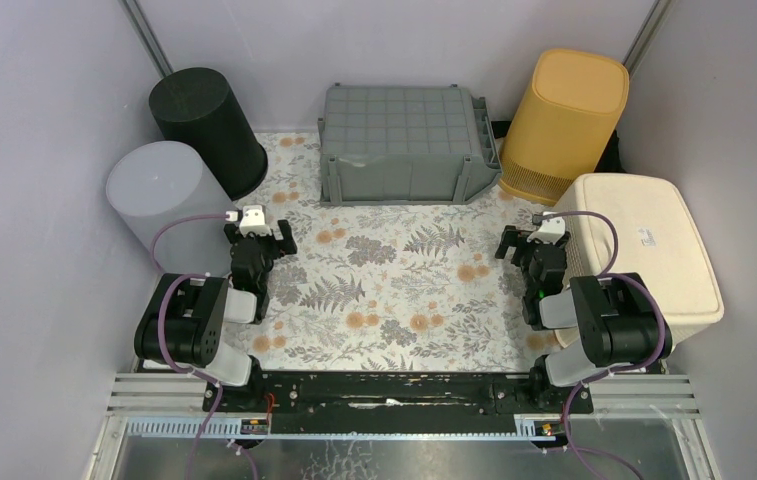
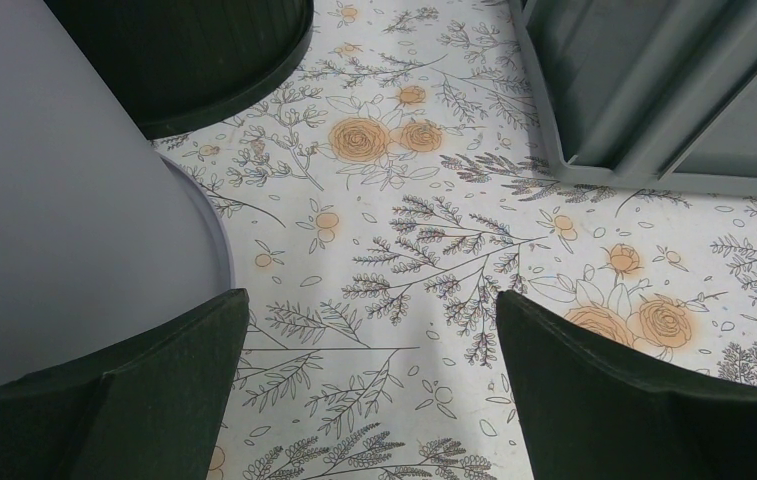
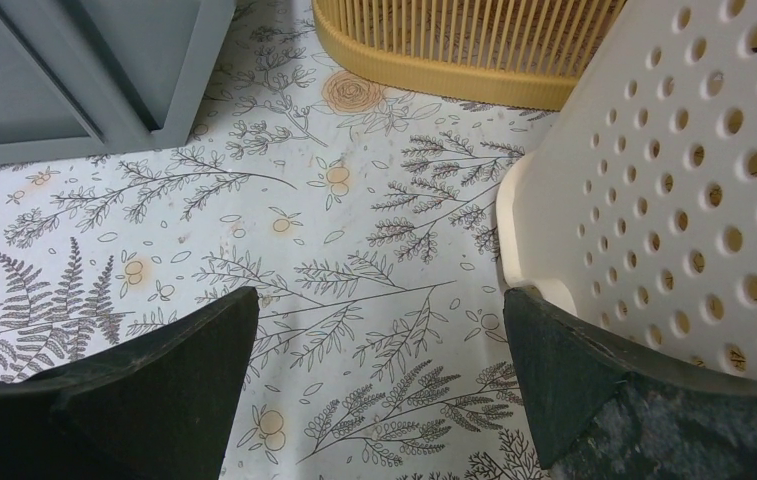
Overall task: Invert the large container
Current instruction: Reset both arms
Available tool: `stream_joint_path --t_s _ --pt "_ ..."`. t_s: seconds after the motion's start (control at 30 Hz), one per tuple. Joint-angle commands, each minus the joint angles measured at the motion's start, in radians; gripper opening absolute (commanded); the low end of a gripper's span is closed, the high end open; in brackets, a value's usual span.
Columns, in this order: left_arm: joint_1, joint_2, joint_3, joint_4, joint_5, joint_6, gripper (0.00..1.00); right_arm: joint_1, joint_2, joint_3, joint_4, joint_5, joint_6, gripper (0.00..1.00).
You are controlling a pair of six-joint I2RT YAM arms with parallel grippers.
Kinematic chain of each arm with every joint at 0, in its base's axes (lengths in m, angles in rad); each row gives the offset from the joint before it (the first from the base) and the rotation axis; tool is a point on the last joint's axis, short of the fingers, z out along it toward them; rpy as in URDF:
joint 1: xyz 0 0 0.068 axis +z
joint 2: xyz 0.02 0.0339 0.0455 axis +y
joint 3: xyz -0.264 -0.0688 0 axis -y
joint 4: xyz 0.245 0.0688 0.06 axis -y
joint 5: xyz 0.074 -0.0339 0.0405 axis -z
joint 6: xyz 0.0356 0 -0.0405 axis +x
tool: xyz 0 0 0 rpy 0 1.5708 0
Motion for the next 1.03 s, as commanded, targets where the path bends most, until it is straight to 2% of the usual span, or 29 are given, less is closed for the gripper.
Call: stream_joint_path --t_s 0.0,1.0 --pt "0.006 0.005 -0.004 0.083 0.005 0.006 1.00 -0.028 -0.001 0.022 0.021 0.022 -0.012 0.99" --pt "0.007 0.006 -0.004 0.083 0.002 0.011 1.00 -0.028 -0.003 0.016 0.030 -0.015 -0.024 0.99"
